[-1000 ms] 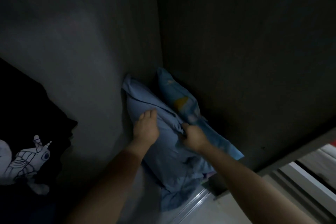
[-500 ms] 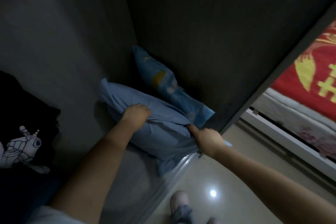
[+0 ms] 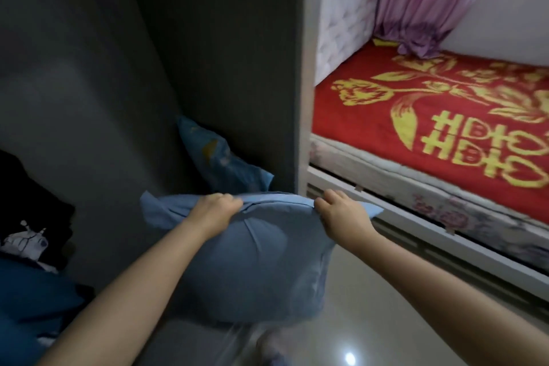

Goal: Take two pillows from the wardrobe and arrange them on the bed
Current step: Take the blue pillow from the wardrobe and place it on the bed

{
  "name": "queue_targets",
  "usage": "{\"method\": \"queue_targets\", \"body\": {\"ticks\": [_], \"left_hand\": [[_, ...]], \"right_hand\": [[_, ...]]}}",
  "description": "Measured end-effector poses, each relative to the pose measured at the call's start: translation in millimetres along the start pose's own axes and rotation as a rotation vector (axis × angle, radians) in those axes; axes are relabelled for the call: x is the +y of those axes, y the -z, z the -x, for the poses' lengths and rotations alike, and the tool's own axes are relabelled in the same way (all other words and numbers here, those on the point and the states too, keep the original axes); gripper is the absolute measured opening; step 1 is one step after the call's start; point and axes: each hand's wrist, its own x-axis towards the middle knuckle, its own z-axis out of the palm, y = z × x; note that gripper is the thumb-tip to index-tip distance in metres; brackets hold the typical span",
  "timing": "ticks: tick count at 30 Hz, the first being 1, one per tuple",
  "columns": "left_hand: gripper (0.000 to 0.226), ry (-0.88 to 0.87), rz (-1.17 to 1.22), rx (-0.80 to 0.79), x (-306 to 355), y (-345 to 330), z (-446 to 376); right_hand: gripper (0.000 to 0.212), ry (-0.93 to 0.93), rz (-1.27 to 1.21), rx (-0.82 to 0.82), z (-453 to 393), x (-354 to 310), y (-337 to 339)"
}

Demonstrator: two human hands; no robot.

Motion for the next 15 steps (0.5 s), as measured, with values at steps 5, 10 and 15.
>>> {"method": "queue_targets", "body": {"ticks": [5, 10, 15], "left_hand": [[0.021, -0.063, -0.009, 0.077, 96.4, 52.4, -6.6], [0.026, -0.174, 0.065, 0.082, 182.3, 90.4, -39.1], [0.026, -0.324, 0.053, 0.12, 256.4, 116.1, -104.3]], "right_hand": [[0.019, -0.156, 0.09, 0.065, 75.6, 66.2, 51.0], [0.009, -0.287, 0.079, 0.154, 129.1, 127.9, 90.3], [0.014, -0.42, 0.145, 0.207, 157.5, 203.5, 106.6]]}}
